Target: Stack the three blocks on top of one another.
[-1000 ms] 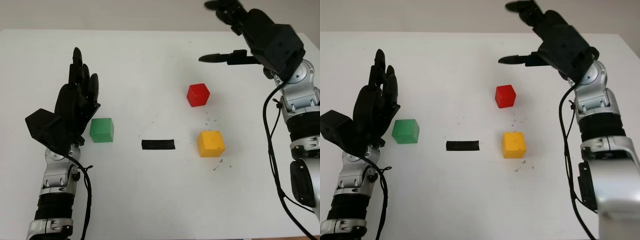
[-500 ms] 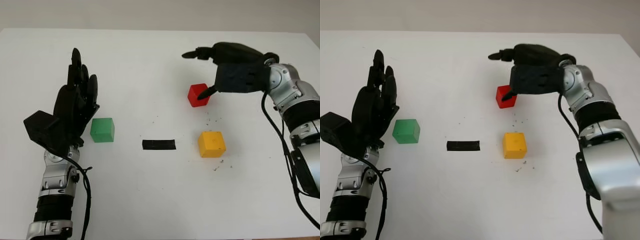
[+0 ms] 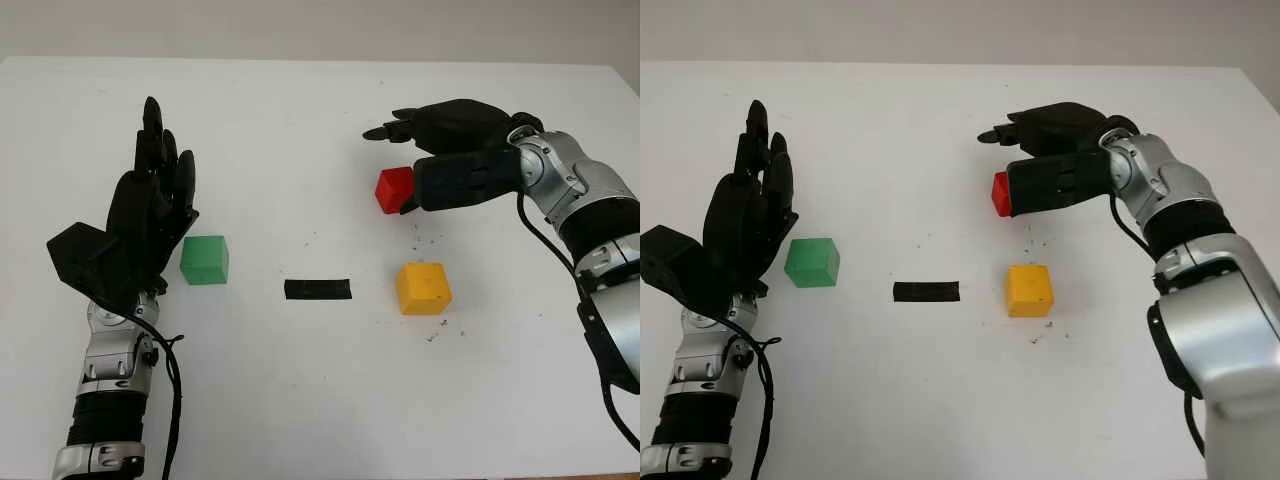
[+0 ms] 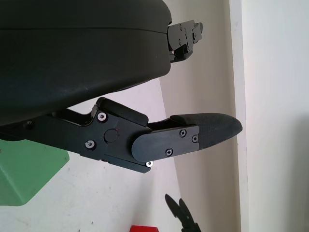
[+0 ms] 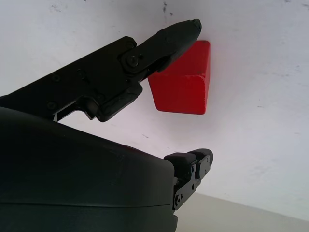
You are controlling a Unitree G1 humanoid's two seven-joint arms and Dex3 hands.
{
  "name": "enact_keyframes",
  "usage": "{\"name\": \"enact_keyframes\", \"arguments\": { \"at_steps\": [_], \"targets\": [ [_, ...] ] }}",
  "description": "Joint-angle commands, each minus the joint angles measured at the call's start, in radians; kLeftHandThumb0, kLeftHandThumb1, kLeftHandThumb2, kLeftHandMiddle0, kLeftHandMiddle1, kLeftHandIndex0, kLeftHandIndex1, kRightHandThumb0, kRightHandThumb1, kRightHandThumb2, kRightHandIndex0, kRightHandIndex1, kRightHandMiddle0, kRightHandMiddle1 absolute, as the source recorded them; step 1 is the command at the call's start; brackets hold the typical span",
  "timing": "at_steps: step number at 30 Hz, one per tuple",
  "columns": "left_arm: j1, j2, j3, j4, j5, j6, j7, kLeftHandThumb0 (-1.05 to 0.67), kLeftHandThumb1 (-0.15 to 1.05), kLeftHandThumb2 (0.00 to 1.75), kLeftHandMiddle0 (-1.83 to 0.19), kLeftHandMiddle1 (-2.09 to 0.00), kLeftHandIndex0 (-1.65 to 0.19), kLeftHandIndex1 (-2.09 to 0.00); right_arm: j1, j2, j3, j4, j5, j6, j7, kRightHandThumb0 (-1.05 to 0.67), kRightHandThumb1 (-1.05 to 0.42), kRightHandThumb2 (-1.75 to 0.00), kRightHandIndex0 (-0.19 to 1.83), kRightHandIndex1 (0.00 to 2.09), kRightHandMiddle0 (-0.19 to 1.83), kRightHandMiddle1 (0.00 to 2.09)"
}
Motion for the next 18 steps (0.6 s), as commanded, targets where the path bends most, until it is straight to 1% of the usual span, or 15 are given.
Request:
{"name": "enact_keyframes", "arguments": {
  "at_steps": [1, 5, 7, 18],
  "targets": [
    [0.009, 0.008, -0.001, -0.009, 0.010, -0.014, 0.002, -0.72, 1.05, 0.56, 0.19, 0.00, 0.19, 0.00, -0.016, -0.004, 0.008, 0.002, -0.011, 0.008, -0.028, -0.58, -0.82, -0.06, 0.16, 0.07, 0.35, 0.08],
    [0.010, 0.008, 0.000, -0.009, 0.011, -0.014, -0.002, -0.71, 1.05, 0.57, 0.19, 0.00, 0.19, 0.00, -0.021, 0.003, 0.018, 0.012, -0.021, 0.039, -0.035, -0.53, -0.83, -0.06, 0.17, 0.07, 0.37, 0.08],
    [0.012, 0.007, 0.003, -0.018, 0.003, 0.003, -0.003, -0.71, 1.05, 0.56, 0.19, 0.00, 0.19, 0.00, -0.020, 0.002, 0.018, 0.016, -0.020, 0.034, -0.047, -0.52, -0.83, -0.06, 0.19, 0.08, 0.40, 0.09],
    [0.019, 0.005, 0.009, -0.030, -0.003, 0.008, 0.003, -0.73, 1.05, 0.52, 0.19, 0.00, 0.19, 0.00, -0.015, 0.005, 0.034, 0.039, -0.038, 0.023, -0.108, -0.40, -0.87, -0.06, 0.32, 0.11, 0.57, 0.14]
  ]
}}
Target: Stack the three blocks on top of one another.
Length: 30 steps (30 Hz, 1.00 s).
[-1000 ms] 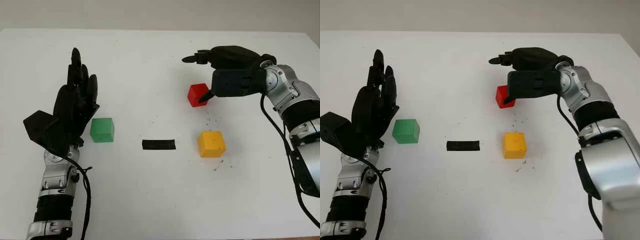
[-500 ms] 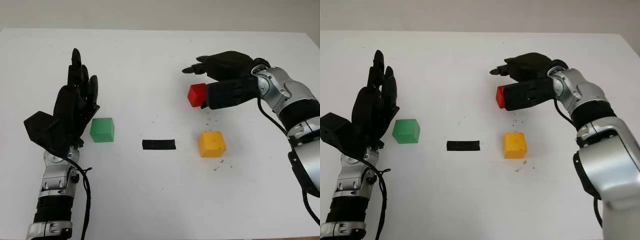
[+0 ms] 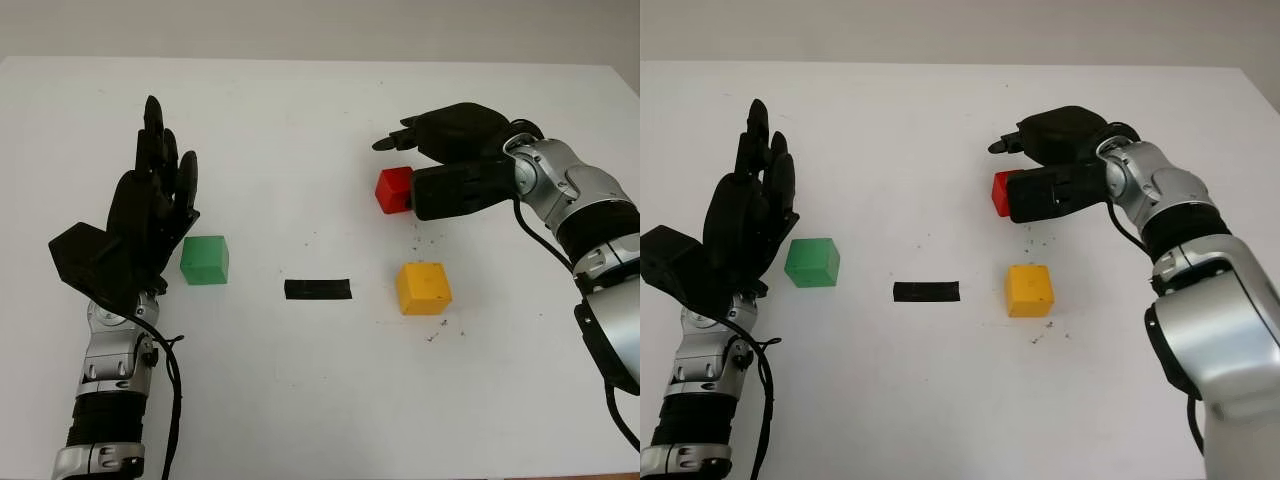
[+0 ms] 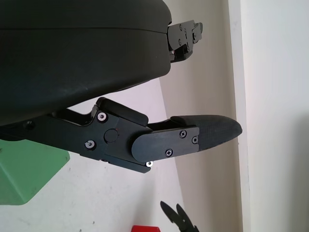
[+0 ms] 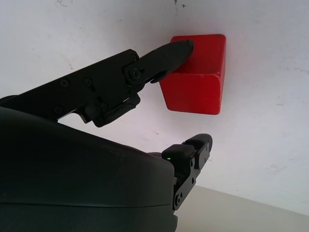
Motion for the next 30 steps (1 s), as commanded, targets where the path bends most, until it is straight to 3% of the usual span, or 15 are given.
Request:
{"name": "enact_keyframes", "arguments": {
  "at_steps": [1, 24, 25, 29, 30],
  "targets": [
    [0.013, 0.005, 0.008, -0.020, -0.004, 0.002, 0.002, -0.73, 1.05, 0.52, 0.19, 0.00, 0.19, 0.00, -0.014, 0.001, 0.008, 0.005, -0.006, -0.009, -0.021, -0.40, -0.87, -0.06, 0.34, 0.11, 0.58, 0.15],
    [0.014, 0.006, -0.004, -0.019, 0.020, -0.002, 0.015, -0.72, 1.05, 0.53, 0.19, 0.00, 0.19, 0.00, 0.006, 0.023, 0.033, 0.015, -0.003, 0.005, -0.016, -0.39, -0.89, -0.06, 0.45, 0.09, 0.69, 0.25],
    [0.013, 0.004, -0.003, -0.016, 0.020, -0.007, 0.015, -0.71, 1.05, 0.53, 0.19, 0.00, 0.19, 0.00, 0.007, 0.023, 0.032, 0.016, -0.001, 0.005, -0.014, -0.37, -0.90, -0.06, 0.45, 0.08, 0.73, 0.29],
    [0.011, 0.001, -0.003, -0.016, 0.017, -0.004, 0.016, -0.71, 1.05, 0.53, 0.19, 0.00, 0.19, 0.00, 0.014, 0.018, 0.031, 0.010, -0.001, -0.005, -0.043, -0.34, -0.94, -0.06, 0.50, 0.06, 0.52, 1.01],
    [0.010, 0.000, -0.002, -0.014, 0.012, -0.005, 0.014, -0.71, 1.05, 0.53, 0.19, 0.00, 0.19, 0.00, 0.016, 0.016, 0.031, 0.008, -0.002, -0.012, -0.055, -0.34, -0.94, -0.06, 0.51, 0.06, 0.49, 1.08]
  ]
}}
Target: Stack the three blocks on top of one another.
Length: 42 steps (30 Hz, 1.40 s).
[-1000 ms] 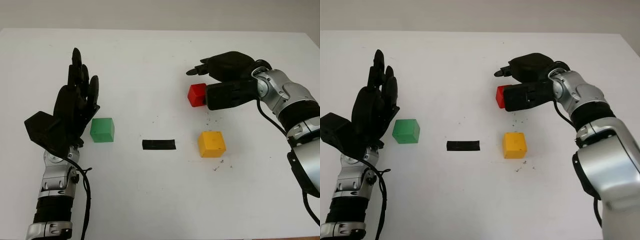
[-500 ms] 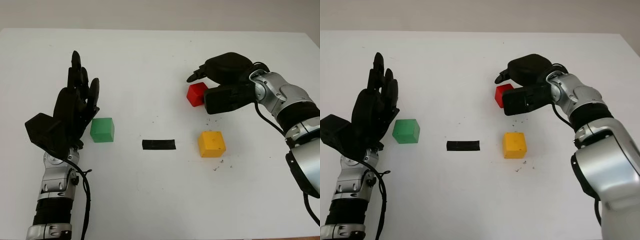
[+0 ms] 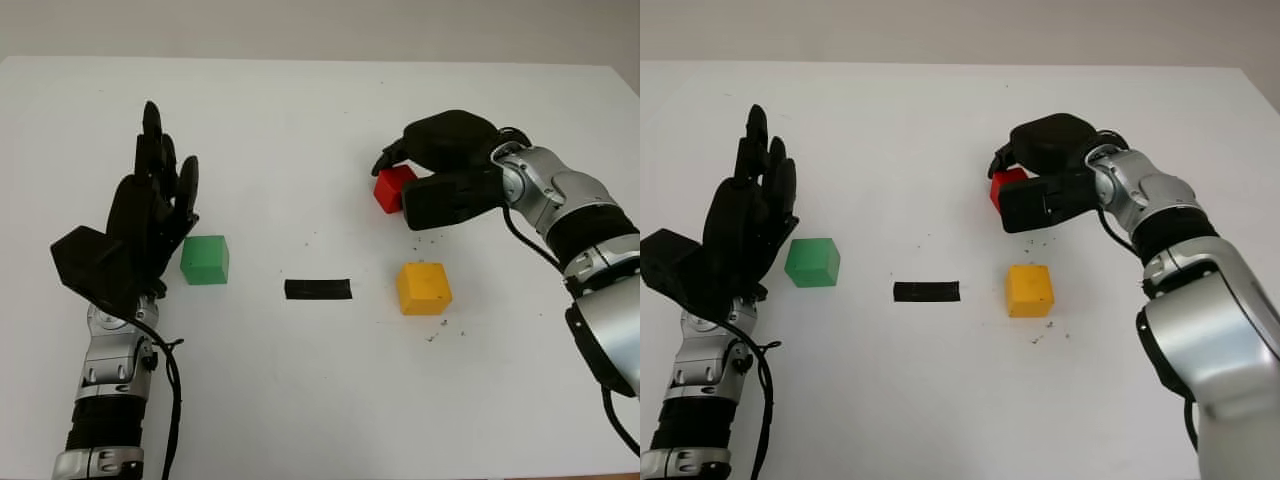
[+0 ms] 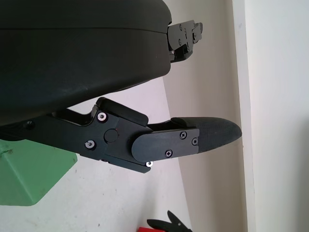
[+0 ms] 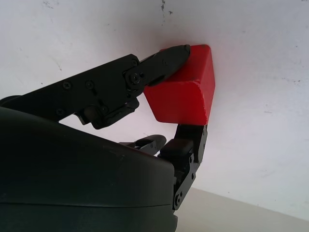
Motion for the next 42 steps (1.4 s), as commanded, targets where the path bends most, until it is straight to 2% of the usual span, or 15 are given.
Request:
{"name": "enact_keyframes", "arguments": {
  "at_steps": [1, 4, 10, 13, 18, 22, 29, 32, 36, 42],
  "targets": [
    [0.003, 0.000, 0.000, -0.012, -0.006, -0.006, -0.004, -0.71, 1.05, 0.53, 0.19, 0.00, 0.19, 0.00, 0.009, -0.009, 0.000, -0.005, 0.001, -0.010, -0.020, -0.33, -0.94, -0.05, 0.51, 0.06, 0.47, 1.14],
    [0.003, 0.000, 0.000, -0.011, -0.005, -0.008, -0.002, -0.71, 1.05, 0.52, 0.19, 0.00, 0.19, 0.00, 0.009, -0.015, -0.005, -0.008, 0.004, -0.029, -0.040, -0.33, -0.94, -0.05, 0.53, 0.06, 0.43, 1.20],
    [0.006, -0.001, -0.003, -0.019, -0.001, -0.003, 0.001, -0.72, 1.05, 0.52, 0.19, 0.00, 0.19, 0.00, 0.002, -0.025, 0.002, -0.012, -0.007, -0.039, -0.054, -0.33, -0.95, -0.06, 0.51, 0.05, 0.43, 1.17],
    [0.007, -0.003, -0.002, -0.020, -0.003, -0.002, 0.003, -0.72, 1.05, 0.52, 0.19, 0.00, 0.19, 0.00, -0.002, -0.035, 0.017, -0.022, -0.035, -0.053, -0.102, -0.33, -0.94, -0.05, 0.52, 0.06, 0.42, 1.24],
    [0.011, -0.003, -0.003, -0.023, -0.003, -0.007, -0.001, -0.71, 1.05, 0.52, 0.19, 0.00, 0.19, 0.00, -0.009, -0.055, -0.025, -0.070, -0.004, -0.110, -0.158, -0.32, -0.90, -0.05, 0.59, 0.08, 0.55, 1.12],
    [0.014, -0.003, -0.005, -0.025, -0.001, -0.006, 0.000, -0.71, 1.05, 0.52, 0.19, 0.00, 0.19, 0.00, -0.009, -0.075, -0.065, -0.140, 0.038, -0.168, -0.142, -0.35, -0.90, -0.05, 0.61, 0.08, 0.56, 1.18],
    [0.016, -0.014, -0.008, -0.033, -0.001, -0.004, 0.009, -0.71, 1.05, 0.52, 0.19, 0.00, 0.19, 0.00, 0.027, -0.097, -0.160, -0.313, 0.218, -0.309, 0.077, -0.36, -0.89, -0.05, 0.58, 0.05, 0.53, 1.28],
    [0.018, -0.016, -0.011, -0.041, 0.006, -0.005, 0.017, -0.70, 1.05, 0.53, 0.19, 0.00, 0.19, 0.00, 0.057, -0.102, -0.160, -0.409, 0.243, -0.342, 0.169, -0.37, -0.88, -0.05, 0.58, 0.05, 0.56, 1.30],
    [0.020, -0.020, -0.010, -0.054, 0.010, 0.003, 0.029, -0.71, 1.05, 0.53, 0.19, 0.00, 0.19, 0.00, 0.088, -0.101, -0.162, -0.511, 0.275, -0.345, 0.298, -0.37, -0.87, -0.05, 0.56, 0.04, 0.60, 1.20],
    [0.028, -0.014, -0.006, -0.068, -0.012, 0.010, 0.007, -0.70, 1.05, 0.59, 0.19, 0.00, 0.19, 0.00, 0.085, -0.069, -0.135, -0.551, 0.244, -0.369, 0.389, -0.40, -0.86, -0.05, 0.54, 0.04, 0.63, 1.17]
  ]
}}
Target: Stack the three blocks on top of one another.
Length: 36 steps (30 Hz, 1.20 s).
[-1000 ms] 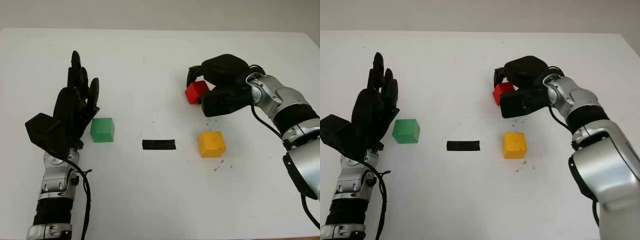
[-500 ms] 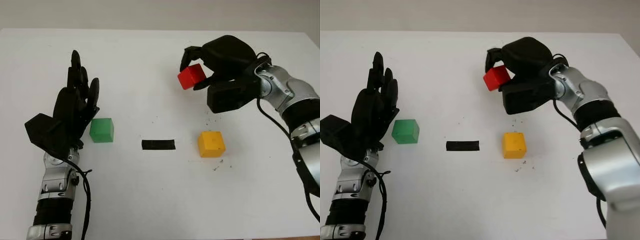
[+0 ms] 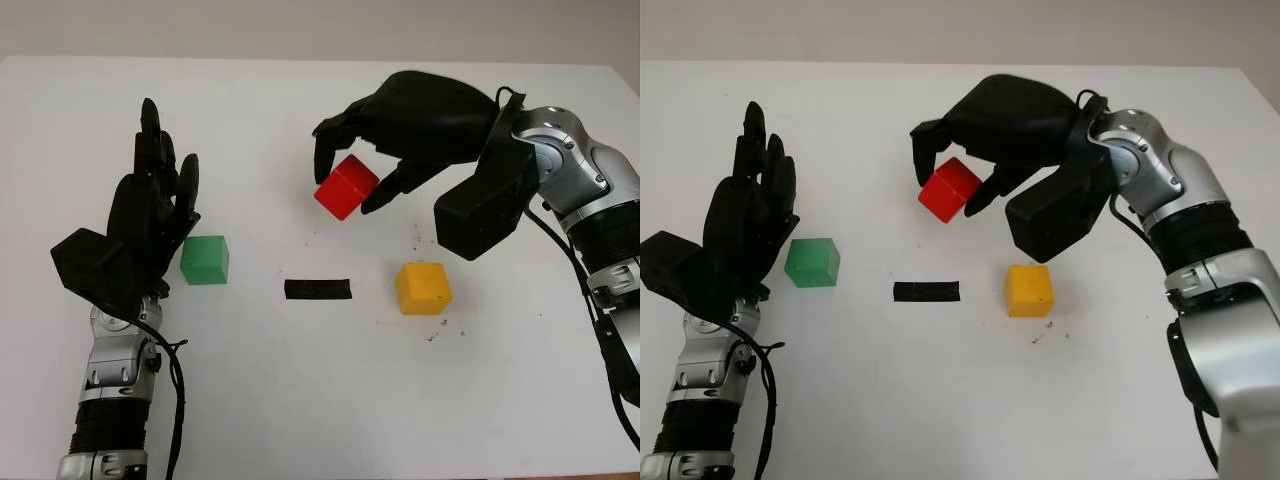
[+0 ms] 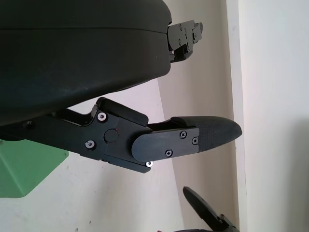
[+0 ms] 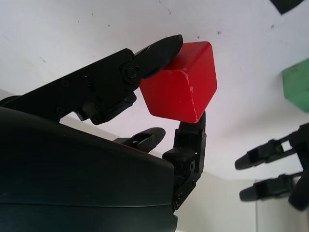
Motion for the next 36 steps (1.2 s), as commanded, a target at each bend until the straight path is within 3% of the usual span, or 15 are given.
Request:
{"name": "enact_keyframes", "arguments": {
  "at_steps": [1, 8, 28, 36],
  "targets": [
    [0.013, 0.002, 0.001, -0.019, -0.012, -0.003, -0.012, -0.69, 1.05, 0.60, 0.19, 0.00, 0.19, 0.00, -0.007, 0.014, 0.011, -0.027, -0.003, -0.009, 0.027, -0.40, -0.87, -0.06, 0.53, 0.04, 0.63, 1.17],
    [0.016, 0.005, 0.004, -0.017, -0.021, -0.007, -0.022, -0.67, 1.05, 0.64, 0.19, 0.00, 0.19, 0.00, -0.018, 0.046, 0.045, -0.055, -0.009, -0.024, 0.135, -0.41, -0.88, -0.05, 0.50, 0.04, 0.54, 1.33],
    [0.021, -0.005, -0.001, -0.027, -0.016, -0.006, -0.004, -0.67, 1.05, 0.61, 0.19, 0.00, 0.19, 0.00, -0.030, 0.132, 0.078, 0.065, -0.027, -0.104, 0.148, -0.44, -0.85, -0.06, 0.45, 0.03, 0.51, 1.42],
    [0.016, -0.006, -0.001, -0.026, -0.015, -0.008, -0.003, -0.67, 1.05, 0.61, 0.19, 0.00, 0.19, 0.00, -0.026, 0.136, 0.087, 0.072, -0.022, -0.129, 0.172, -0.45, -0.85, -0.05, 0.46, 0.05, 0.49, 1.58]
  ]
}}
